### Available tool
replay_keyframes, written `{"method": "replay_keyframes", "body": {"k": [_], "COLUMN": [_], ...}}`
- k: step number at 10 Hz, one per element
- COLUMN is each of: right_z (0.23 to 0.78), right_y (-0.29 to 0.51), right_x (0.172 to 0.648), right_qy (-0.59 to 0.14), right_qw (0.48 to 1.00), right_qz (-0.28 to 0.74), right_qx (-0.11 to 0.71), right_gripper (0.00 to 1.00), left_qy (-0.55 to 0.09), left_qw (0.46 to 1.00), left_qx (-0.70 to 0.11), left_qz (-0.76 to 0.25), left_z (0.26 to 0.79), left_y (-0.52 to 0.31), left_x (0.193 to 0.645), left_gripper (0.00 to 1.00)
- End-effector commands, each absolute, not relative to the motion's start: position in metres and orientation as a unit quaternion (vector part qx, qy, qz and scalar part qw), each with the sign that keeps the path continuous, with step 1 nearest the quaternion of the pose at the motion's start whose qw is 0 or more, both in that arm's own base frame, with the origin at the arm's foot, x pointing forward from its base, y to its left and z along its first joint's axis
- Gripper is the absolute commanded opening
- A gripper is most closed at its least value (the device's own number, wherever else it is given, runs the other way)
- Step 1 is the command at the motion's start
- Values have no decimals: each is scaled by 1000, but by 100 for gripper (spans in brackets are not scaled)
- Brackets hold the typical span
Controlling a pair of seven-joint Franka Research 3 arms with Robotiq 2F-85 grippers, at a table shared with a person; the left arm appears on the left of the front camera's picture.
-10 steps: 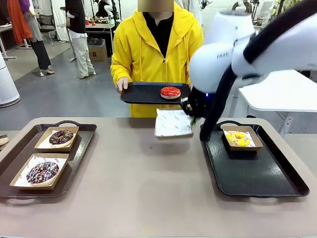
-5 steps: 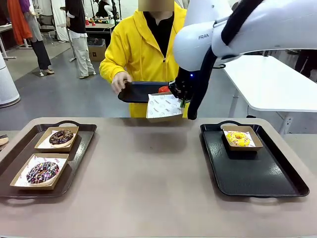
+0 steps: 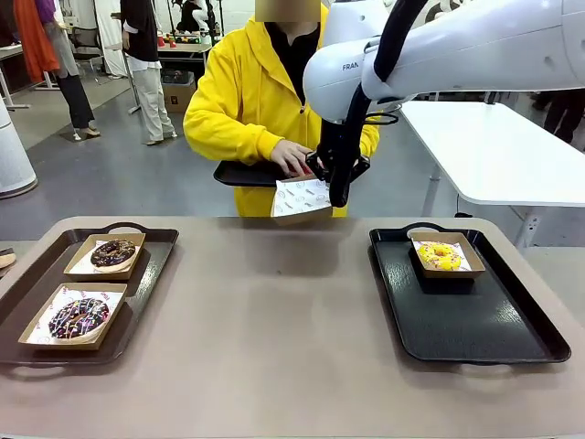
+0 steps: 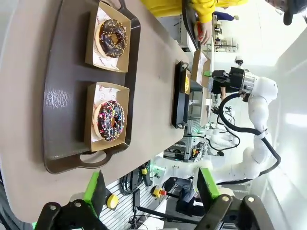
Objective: Individually package the donuts and arrange them on the tray.
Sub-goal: Place the picked Paper togo box on the Handle tray while simultaneously picking up another Paper togo box from the table with the other hand, then place the picked Paper togo box on the Handle tray.
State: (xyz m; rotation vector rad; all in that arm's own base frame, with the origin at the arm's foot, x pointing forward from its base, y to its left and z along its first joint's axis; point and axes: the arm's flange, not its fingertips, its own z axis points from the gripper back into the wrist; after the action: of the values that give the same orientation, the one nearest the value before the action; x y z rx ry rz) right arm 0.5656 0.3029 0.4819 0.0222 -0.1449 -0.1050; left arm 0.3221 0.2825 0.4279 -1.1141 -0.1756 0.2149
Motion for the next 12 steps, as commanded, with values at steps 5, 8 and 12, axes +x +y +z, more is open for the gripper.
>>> {"method": "replay_keyframes", "body": {"k": [5, 8, 12], "right_z": [487, 487, 487], "right_y": [301, 301, 301], "right_x": [561, 561, 561], "right_qy": [-82, -82, -82], "right_qw": [995, 995, 995], "right_qz": [-54, -54, -54], "right_qx": [15, 15, 15], "right_gripper": [0, 0, 0], "left_qy": [-85, -85, -85], "left_qw": [839, 839, 839], "left_qx": [-529, -529, -529], "left_qz": [99, 99, 99], "left_z": [430, 430, 430], "left_y": [276, 276, 276], "left_x": [322, 322, 322], "left_gripper": [100, 100, 100]}}
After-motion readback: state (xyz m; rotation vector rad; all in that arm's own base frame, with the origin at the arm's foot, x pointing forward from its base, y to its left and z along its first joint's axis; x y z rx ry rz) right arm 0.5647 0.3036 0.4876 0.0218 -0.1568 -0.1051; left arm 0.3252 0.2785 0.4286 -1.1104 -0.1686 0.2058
